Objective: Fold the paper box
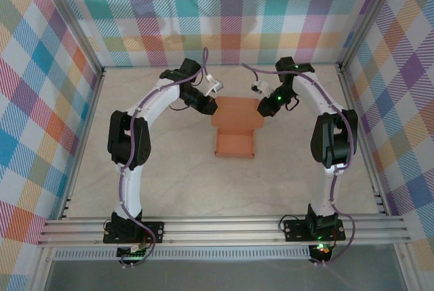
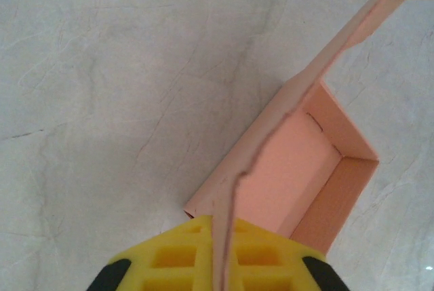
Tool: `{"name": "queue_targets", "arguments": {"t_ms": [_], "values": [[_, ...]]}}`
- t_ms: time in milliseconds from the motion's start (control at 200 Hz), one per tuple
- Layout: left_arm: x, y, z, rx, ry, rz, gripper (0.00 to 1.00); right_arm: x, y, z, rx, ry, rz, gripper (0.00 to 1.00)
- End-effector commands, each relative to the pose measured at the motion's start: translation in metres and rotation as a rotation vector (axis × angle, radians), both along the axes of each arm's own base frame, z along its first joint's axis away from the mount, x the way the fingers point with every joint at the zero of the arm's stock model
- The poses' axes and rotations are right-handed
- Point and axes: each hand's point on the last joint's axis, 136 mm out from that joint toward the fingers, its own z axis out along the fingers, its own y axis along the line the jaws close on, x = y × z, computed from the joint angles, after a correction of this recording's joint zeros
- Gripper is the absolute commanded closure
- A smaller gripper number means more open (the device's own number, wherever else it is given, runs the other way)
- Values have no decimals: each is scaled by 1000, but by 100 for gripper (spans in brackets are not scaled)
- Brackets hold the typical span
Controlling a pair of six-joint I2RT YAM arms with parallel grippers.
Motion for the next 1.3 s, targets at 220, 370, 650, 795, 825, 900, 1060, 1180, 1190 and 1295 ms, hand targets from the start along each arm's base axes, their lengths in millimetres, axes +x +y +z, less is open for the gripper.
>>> {"name": "queue_targets", "arguments": {"t_ms": [220,370,650,795,825,900,1060,1180,1190,1295], "values": [[10,-2,20,5,-37,129,100,5,5,29,55,-72,-112,100],[11,-2,18,18,-48,222,100,16,-2,27,-16,-162,-272,100],[5,-8,14,81,-137,392,100,19,-20,35,-78,-278,-677,100],[2,-17,10,84,-146,456,100,7,-18,33,-60,-300,-833,100],[1,-19,9,80,-148,470,100,4,-15,33,-61,-315,-847,100],[0,-21,9,65,-155,507,100,-2,-9,35,-65,-363,-886,100],[-3,-24,12,30,-187,570,100,-9,-4,36,-85,-446,-991,100],[-11,-27,12,11,-215,584,100,-14,-5,35,-80,-489,-1070,100],[-12,-27,10,14,-214,583,100,-15,-5,35,-80,-492,-1072,100],[-18,-33,15,-18,-255,589,100,-20,-6,37,-67,-525,-1127,100]]}}
